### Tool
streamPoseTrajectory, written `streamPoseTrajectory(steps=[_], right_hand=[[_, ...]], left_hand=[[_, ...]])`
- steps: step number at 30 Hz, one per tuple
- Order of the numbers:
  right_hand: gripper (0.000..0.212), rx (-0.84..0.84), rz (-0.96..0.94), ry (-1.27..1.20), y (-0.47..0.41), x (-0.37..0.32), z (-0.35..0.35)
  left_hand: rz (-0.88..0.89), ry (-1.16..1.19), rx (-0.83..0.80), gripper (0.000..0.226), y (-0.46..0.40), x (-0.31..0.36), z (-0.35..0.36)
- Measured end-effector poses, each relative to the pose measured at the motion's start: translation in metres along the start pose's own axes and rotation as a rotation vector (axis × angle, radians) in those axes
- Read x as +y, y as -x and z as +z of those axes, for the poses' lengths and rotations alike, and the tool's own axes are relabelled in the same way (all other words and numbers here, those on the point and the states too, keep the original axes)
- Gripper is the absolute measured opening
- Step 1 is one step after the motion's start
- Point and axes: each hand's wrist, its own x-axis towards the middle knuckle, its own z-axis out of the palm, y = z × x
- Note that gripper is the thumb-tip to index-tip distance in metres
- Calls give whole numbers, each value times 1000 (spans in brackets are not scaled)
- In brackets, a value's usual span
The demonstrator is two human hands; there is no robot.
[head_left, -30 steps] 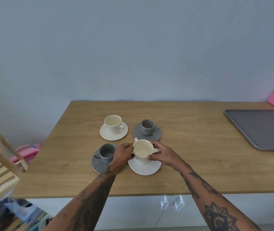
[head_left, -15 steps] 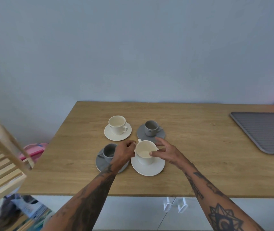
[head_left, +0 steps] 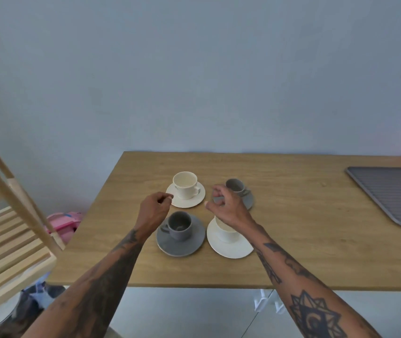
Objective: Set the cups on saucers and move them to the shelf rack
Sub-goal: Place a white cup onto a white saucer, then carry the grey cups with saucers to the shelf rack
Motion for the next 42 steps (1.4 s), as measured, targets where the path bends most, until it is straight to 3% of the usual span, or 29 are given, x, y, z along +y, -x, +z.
streamPoseTrajectory(steps=[6, 19, 28, 42], right_hand=[[58, -11, 61, 60, 2, -13, 32], [45, 135, 304, 51, 47, -1, 97], [41, 208, 542, -480, 58, 1, 117], [26, 195, 558, -629, 47, 4, 127]], left_hand=[[-18, -16, -54, 27, -1, -27, -21], [21, 47, -456, 37, 1, -57, -25], [103, 180, -470, 32, -7, -62, -16], [-143, 391, -527, 29, -13, -72, -22]])
